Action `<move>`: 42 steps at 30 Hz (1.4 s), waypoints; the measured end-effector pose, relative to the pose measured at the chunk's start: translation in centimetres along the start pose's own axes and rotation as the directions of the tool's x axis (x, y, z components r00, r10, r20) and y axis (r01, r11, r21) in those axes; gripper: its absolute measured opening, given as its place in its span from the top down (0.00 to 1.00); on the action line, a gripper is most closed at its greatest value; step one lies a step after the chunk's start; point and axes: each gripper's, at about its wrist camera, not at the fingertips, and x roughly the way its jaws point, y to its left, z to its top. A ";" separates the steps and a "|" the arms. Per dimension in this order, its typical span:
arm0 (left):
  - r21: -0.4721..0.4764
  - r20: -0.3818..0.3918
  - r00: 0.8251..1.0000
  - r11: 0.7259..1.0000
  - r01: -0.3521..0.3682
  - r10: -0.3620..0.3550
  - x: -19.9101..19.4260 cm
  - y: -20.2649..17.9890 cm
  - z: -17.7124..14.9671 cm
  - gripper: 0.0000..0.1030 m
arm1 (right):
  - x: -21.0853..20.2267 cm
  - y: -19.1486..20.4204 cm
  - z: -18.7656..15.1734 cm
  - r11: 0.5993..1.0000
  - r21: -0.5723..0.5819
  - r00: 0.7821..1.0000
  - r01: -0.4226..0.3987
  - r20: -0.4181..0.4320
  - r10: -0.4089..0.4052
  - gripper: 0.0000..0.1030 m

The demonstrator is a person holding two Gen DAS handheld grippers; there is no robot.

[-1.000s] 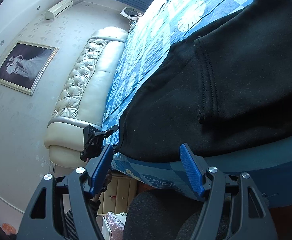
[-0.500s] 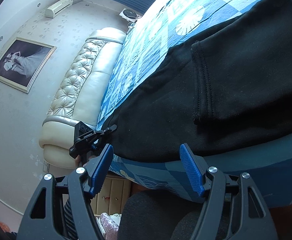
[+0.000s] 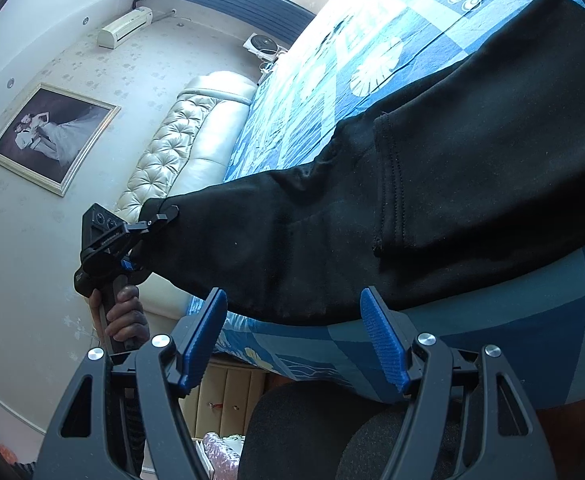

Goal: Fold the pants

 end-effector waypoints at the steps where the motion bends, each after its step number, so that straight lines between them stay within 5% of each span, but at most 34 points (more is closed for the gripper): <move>1: 0.023 -0.007 1.000 1.000 -0.010 0.010 0.5 -1.3 0.3 0.88 | -0.3 -0.1 0.0 1.000 0.003 1.000 -0.003 0.005 0.003 0.33; 17: 0.303 -0.096 0.973 0.937 -0.172 0.210 14.2 -15.9 -1.1 0.88 | -5.6 -3.0 0.0 0.998 0.056 0.988 0.021 0.152 -0.029 0.33; 28: 0.398 -0.129 0.930 0.877 -0.269 0.343 22.6 -19.0 -5.6 0.88 | -9.3 -4.9 0.8 0.982 0.071 0.941 0.176 0.281 -0.189 0.32; 36: 0.417 -0.096 0.904 0.841 -0.343 0.416 25.1 -19.4 -7.6 0.87 | -10.4 -6.1 0.8 0.976 0.116 0.925 0.186 0.314 -0.214 0.32; 42: 0.423 -0.071 0.902 0.832 -0.359 0.425 25.4 -19.7 -8.3 0.83 | -10.6 -6.7 1.0 0.972 0.144 0.922 0.188 0.315 -0.225 0.32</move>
